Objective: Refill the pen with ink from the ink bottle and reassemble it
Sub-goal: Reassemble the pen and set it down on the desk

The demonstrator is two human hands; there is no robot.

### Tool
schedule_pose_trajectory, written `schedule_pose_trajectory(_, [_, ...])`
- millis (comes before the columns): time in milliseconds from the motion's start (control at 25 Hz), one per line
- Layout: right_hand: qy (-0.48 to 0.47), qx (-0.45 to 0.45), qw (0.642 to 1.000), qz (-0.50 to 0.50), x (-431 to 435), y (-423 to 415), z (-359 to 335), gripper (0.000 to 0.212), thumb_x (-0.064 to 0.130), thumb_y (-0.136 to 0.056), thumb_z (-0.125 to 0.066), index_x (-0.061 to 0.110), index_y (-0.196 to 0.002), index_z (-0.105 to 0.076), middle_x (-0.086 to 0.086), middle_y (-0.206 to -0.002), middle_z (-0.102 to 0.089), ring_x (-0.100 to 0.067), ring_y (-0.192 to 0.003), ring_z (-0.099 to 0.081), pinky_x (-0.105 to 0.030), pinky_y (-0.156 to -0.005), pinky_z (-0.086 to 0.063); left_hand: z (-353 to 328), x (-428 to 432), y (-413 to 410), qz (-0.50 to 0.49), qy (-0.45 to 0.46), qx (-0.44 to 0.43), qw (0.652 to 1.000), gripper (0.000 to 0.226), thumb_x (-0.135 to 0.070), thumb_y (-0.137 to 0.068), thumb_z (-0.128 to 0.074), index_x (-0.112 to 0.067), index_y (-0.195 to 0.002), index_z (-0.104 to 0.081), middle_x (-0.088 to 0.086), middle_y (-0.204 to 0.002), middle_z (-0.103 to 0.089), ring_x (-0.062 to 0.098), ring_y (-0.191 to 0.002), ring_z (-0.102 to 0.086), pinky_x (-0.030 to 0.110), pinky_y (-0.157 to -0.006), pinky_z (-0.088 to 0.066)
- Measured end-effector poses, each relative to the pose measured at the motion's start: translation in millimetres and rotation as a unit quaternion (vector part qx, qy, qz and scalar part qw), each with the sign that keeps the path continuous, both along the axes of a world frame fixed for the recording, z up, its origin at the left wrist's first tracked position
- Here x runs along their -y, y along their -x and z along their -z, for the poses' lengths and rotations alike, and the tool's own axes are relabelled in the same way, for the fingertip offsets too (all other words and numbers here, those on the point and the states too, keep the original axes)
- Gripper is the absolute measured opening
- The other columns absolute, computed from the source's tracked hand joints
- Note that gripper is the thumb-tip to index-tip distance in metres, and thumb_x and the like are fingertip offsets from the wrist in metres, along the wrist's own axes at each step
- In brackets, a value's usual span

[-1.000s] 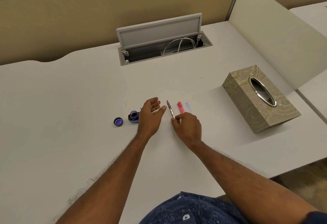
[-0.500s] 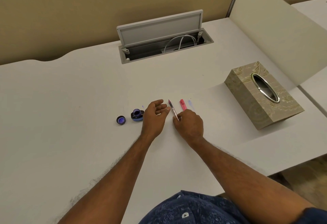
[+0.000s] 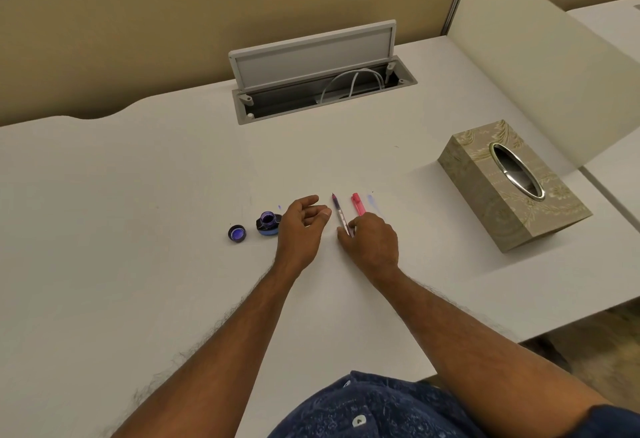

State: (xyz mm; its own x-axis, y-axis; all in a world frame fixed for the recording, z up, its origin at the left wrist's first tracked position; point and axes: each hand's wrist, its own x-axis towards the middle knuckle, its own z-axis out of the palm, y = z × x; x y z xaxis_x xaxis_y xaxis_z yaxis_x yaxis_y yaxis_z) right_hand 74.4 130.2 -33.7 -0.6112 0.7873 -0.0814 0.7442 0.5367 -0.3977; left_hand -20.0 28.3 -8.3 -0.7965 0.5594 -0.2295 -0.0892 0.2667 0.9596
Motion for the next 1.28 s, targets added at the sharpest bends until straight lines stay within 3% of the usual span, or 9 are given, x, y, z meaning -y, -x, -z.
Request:
schedule_pose_trajectory(360, [0.005,-0.005,1.000,0.003,-1.4,-0.7,-0.7,0.040,0.051,-0.088,-0.059,0.015,-0.101,-0.073,-0.001,-0.093,-0.070,-0.017,-0.081,-0.064,-0.022,-0.069,-0.038,-6.2,0.8,-2.5,-0.002,-0.002,-0.003,1.000,0.028,-0.027,-0.089,-0.066,-0.028,-0.115,-0.056,-0.011,-0.103,-0.067,0.004,-0.099,-0.064,0.015,-0.078,-0.048])
schedule_pose_trajectory(720, [-0.004,-0.001,1.000,-0.013,-3.5,-6.9,-2.0,0.047,0.057,-0.086,-0.059,0.015,-0.101,-0.072,-0.001,-0.092,-0.069,-0.016,-0.079,-0.062,-0.023,-0.069,-0.039,-13.3,-0.8,-5.4,-0.012,-0.005,-0.006,1.000,0.028,-0.026,-0.091,-0.063,-0.024,-0.118,-0.057,-0.004,-0.105,-0.068,0.011,-0.101,-0.066,0.023,-0.085,-0.053])
schedule_pose_trajectory(1120, [-0.029,-0.024,0.999,-0.015,-0.9,-10.1,1.8,0.047,0.060,-0.080,-0.063,0.016,-0.088,-0.072,0.000,-0.082,-0.067,-0.017,-0.072,-0.061,-0.026,-0.062,-0.040,-17.5,5.7,-9.1,-0.024,-0.011,0.005,1.000,0.026,-0.023,-0.091,-0.063,-0.024,-0.116,-0.056,-0.007,-0.101,-0.067,0.008,-0.098,-0.065,0.034,-0.093,-0.054])
schedule_pose_trajectory(1280, [-0.021,-0.035,0.999,0.004,0.3,-11.4,-1.3,0.051,0.064,-0.078,-0.063,0.016,-0.094,-0.072,0.001,-0.088,-0.069,-0.017,-0.078,-0.064,-0.028,-0.067,-0.046,-18.5,5.6,-10.8,-0.024,-0.008,0.003,1.000,0.027,-0.024,-0.091,-0.063,-0.023,-0.118,-0.057,-0.004,-0.104,-0.068,0.009,-0.100,-0.065,0.035,-0.093,-0.054])
